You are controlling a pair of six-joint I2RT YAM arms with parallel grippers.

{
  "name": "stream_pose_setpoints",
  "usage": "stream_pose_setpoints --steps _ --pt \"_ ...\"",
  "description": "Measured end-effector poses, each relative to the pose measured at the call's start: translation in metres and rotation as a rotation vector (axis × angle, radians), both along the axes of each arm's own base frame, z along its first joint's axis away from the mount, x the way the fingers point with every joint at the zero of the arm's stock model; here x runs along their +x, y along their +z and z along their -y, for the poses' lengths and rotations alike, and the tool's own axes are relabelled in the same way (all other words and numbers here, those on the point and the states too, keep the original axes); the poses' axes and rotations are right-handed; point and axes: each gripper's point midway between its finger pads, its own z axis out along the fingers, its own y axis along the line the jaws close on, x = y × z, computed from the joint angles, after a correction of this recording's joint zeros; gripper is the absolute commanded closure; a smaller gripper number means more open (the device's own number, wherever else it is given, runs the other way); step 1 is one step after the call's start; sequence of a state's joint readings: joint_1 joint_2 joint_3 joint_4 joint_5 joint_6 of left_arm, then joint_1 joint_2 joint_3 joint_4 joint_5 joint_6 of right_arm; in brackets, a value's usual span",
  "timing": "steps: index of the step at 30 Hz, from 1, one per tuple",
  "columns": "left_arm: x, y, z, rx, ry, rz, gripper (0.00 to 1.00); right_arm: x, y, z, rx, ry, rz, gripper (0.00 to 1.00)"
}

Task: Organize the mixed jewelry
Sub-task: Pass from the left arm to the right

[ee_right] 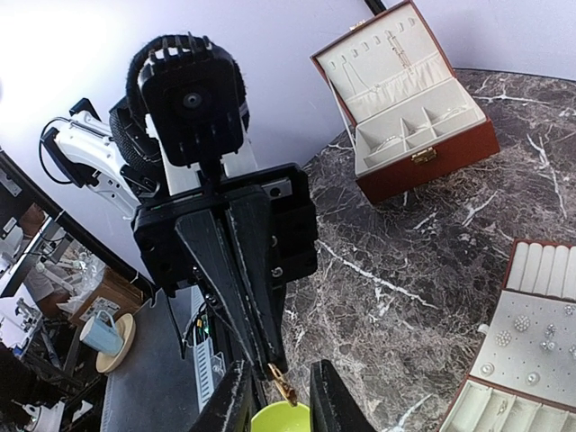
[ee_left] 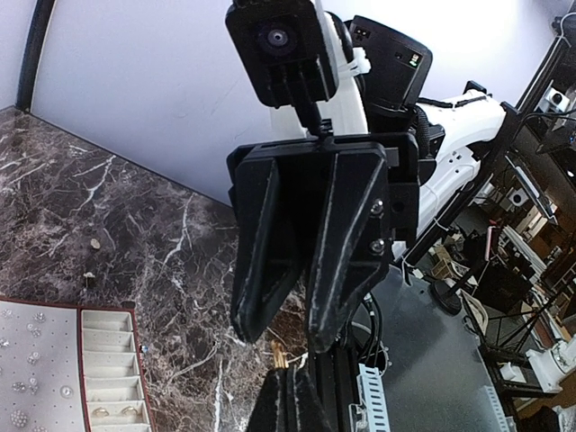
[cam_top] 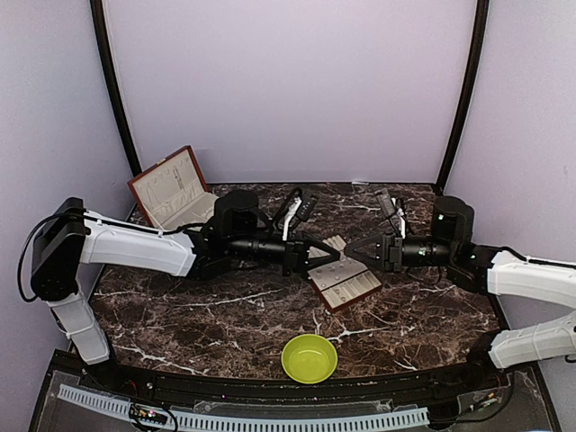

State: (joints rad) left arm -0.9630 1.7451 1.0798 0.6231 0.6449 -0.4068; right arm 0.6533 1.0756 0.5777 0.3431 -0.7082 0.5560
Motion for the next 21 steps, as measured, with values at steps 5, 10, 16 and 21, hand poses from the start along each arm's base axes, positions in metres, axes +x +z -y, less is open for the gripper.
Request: stream_pose_setpoints --steps 5,10,16,21 --pt "-0.0020 0.0045 -0.0020 -0.010 -0.003 0.007 1.00 0.0002 -0.0057 -0.0019 -0.009 0.010 -0.019 0.83" --pt "-0.0013 0.0045 -0.0027 -0.010 0.000 0.007 1.00 -0.0013 -0.0043 -0.0026 -0.002 0.021 -0.018 0.95" --pt "0.0016 0.0044 -0.0039 -0.009 0.006 0.006 1.00 -0.0026 -0.0022 -0.0031 0.004 0.031 -0.009 1.00" --pt "0.0032 0.0038 -0.0040 -0.007 0.015 0.006 1.00 -0.0035 -0.0025 -0.0041 0.007 0.042 -0.008 1.00"
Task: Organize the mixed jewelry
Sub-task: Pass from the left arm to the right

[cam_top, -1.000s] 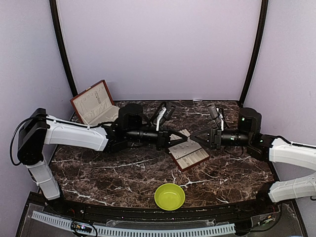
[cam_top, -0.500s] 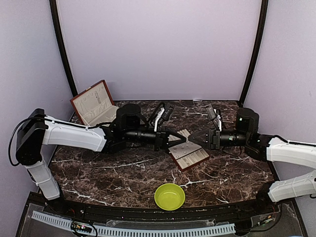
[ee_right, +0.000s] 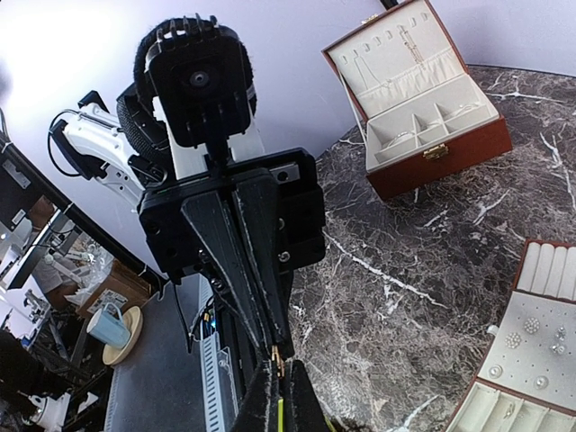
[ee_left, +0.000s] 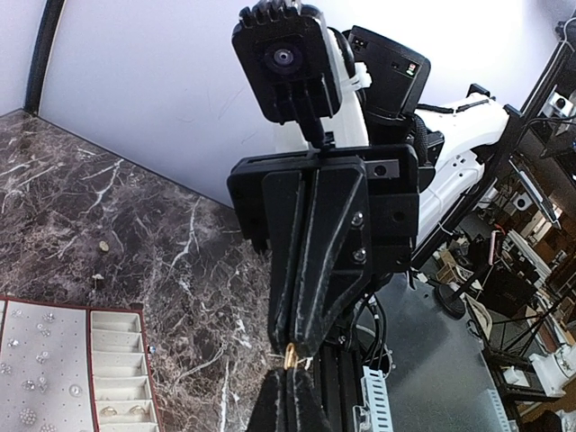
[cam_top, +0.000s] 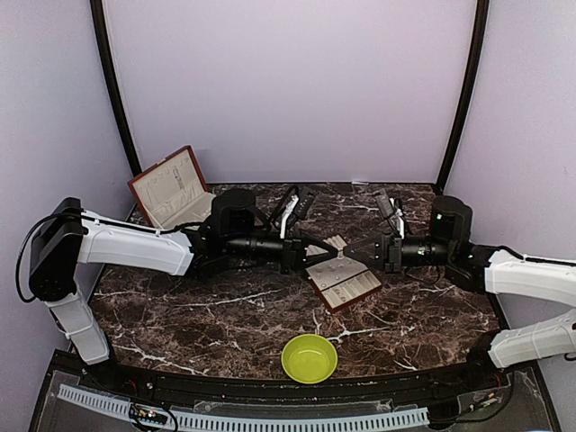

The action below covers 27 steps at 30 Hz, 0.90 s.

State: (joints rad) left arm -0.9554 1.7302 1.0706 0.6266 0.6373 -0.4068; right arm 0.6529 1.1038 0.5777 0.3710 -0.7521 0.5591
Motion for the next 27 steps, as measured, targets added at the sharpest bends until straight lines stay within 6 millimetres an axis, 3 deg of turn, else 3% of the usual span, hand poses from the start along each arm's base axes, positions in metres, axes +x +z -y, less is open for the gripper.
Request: stream_pose_setpoints --steps 4,10,14,21,27 --pt "0.001 -0.002 0.000 0.007 0.008 -0.003 0.94 0.000 -0.001 0.000 0.000 0.005 -0.003 1.00" --pt "0.004 -0.003 0.000 0.014 0.027 0.011 0.55 0.006 -0.003 0.001 -0.012 -0.036 0.000 1.00" --pt "0.010 -0.009 -0.001 0.037 0.061 0.020 0.38 0.014 -0.009 0.006 -0.049 -0.093 0.009 1.00" --pt "0.027 -0.005 -0.012 0.070 0.169 0.043 0.32 0.033 -0.015 0.015 -0.158 -0.202 0.040 1.00" --pt "0.059 0.008 -0.049 0.093 0.310 0.074 0.31 0.053 -0.024 0.026 -0.273 -0.309 0.048 1.00"
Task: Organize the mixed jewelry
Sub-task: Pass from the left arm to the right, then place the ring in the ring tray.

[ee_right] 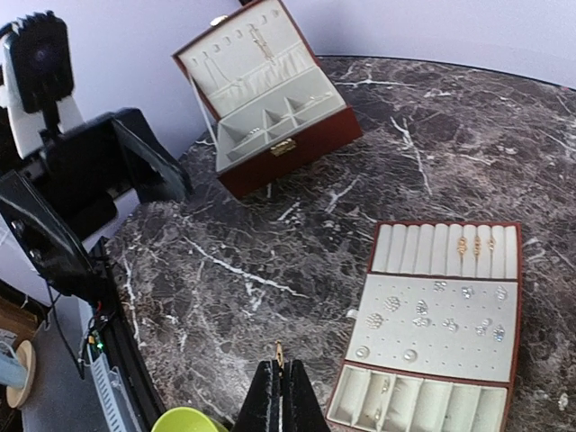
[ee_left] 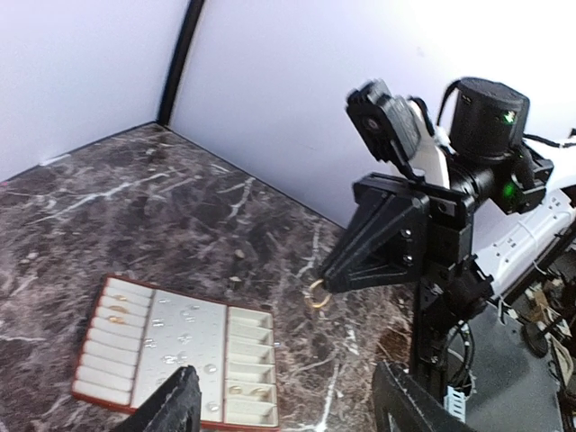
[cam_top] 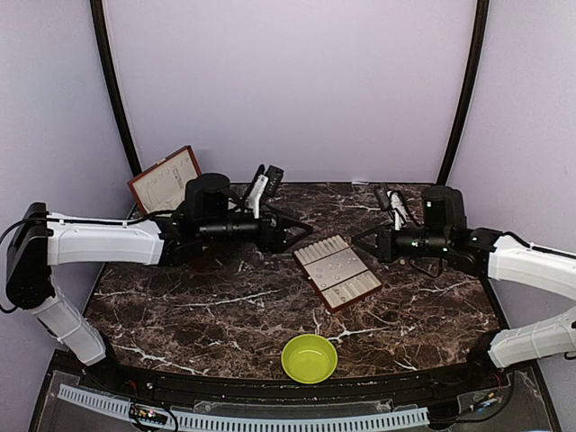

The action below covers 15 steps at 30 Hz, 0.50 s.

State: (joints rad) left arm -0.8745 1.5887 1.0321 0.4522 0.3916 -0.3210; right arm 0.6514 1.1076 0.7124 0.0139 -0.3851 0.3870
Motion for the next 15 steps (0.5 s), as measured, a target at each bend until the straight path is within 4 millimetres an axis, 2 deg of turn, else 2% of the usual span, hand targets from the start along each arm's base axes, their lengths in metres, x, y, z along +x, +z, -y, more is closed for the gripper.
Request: stream_pose_setpoints --steps 8,11,15 --pt "0.053 0.024 -0.082 0.075 0.219 0.067 0.28 0.036 -0.041 0.016 -0.149 -0.129 -0.060 1.00" --pt "0.069 0.021 -0.111 0.127 0.275 0.059 0.28 0.053 -0.056 0.020 -0.205 -0.166 -0.082 1.00" --pt "0.085 0.009 -0.146 0.206 0.334 0.040 0.27 0.077 -0.064 0.020 -0.266 -0.210 -0.080 1.00"
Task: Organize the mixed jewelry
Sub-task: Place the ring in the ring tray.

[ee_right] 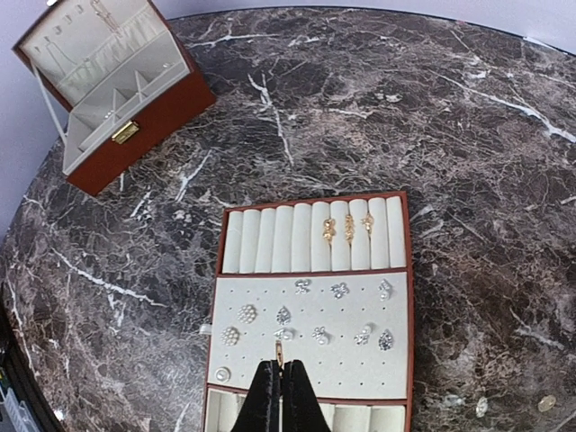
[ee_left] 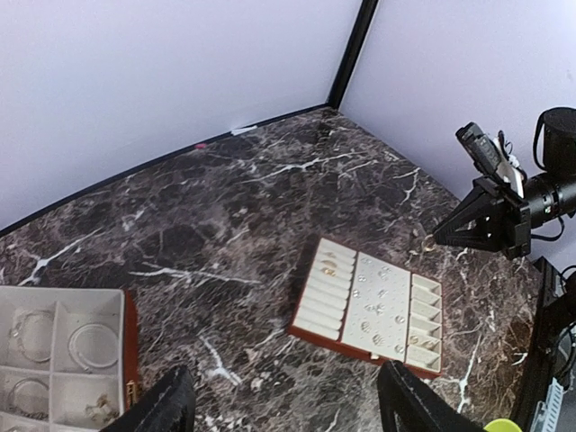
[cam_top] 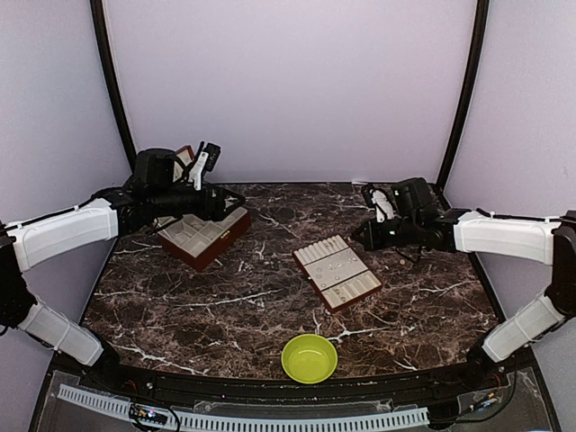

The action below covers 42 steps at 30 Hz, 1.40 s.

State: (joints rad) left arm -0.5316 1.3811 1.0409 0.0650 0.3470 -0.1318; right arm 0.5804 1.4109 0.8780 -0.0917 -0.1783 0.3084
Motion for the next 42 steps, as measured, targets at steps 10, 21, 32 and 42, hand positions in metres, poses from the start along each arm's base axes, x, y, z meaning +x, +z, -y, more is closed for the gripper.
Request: stream_pose_setpoints --steps 10,21,32,42 --pt "0.002 0.000 -0.032 0.087 0.046 0.039 0.27 0.056 -0.030 -0.015 -0.126 -0.050 -0.003 1.00" --pt "-0.001 -0.002 -0.037 0.112 0.057 0.033 0.27 0.082 -0.068 -0.018 -0.230 -0.071 -0.020 1.00" --pt "-0.001 -0.002 -0.038 0.116 0.062 0.036 0.27 0.100 -0.095 -0.014 -0.309 -0.097 -0.027 1.00" --pt "-0.002 0.002 -0.039 0.112 0.063 0.044 0.27 0.109 -0.096 -0.009 -0.332 -0.101 -0.018 1.00"
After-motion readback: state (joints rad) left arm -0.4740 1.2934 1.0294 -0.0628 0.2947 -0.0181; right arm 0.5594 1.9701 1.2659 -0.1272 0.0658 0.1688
